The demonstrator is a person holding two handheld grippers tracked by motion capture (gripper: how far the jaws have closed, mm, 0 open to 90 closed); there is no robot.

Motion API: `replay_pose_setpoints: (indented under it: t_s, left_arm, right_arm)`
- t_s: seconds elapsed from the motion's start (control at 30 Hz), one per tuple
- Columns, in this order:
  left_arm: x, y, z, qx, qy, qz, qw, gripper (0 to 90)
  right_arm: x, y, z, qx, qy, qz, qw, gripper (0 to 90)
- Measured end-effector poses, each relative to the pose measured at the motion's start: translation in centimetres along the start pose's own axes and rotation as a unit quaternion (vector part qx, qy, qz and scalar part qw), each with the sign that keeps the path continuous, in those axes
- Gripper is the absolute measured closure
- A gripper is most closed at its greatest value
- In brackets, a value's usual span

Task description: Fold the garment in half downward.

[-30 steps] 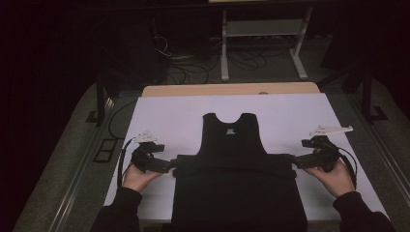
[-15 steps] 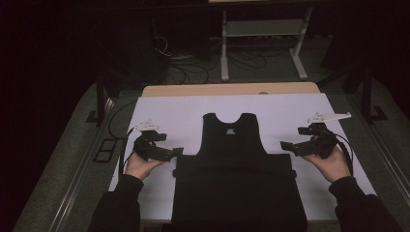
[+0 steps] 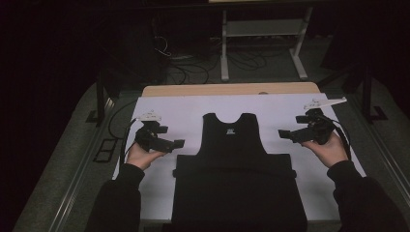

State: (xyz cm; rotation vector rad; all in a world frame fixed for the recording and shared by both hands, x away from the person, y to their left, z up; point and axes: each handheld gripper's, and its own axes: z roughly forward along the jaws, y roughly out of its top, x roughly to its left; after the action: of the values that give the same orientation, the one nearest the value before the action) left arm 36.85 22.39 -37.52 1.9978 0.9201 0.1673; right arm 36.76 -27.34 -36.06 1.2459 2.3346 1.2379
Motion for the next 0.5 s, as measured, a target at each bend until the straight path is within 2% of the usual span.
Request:
replay_pose_setpoints:
  t_s: [0.17, 0.5]
  left_arm:
    - [0.3, 0.8, 0.1, -0.007, -0.001, -0.001, 1.0000, 0.0]
    - [1.1, 1.7, 1.2, -0.002, 0.004, -0.004, 1.0000, 0.0]
  right_arm:
    - [-0.3, 0.4, 0.3, 0.004, 0.002, 0.000, 1.0000, 0.0]
    - [-1.3, 1.3, 1.6, 0.007, 0.005, 0.008, 0.9999, 0.0]
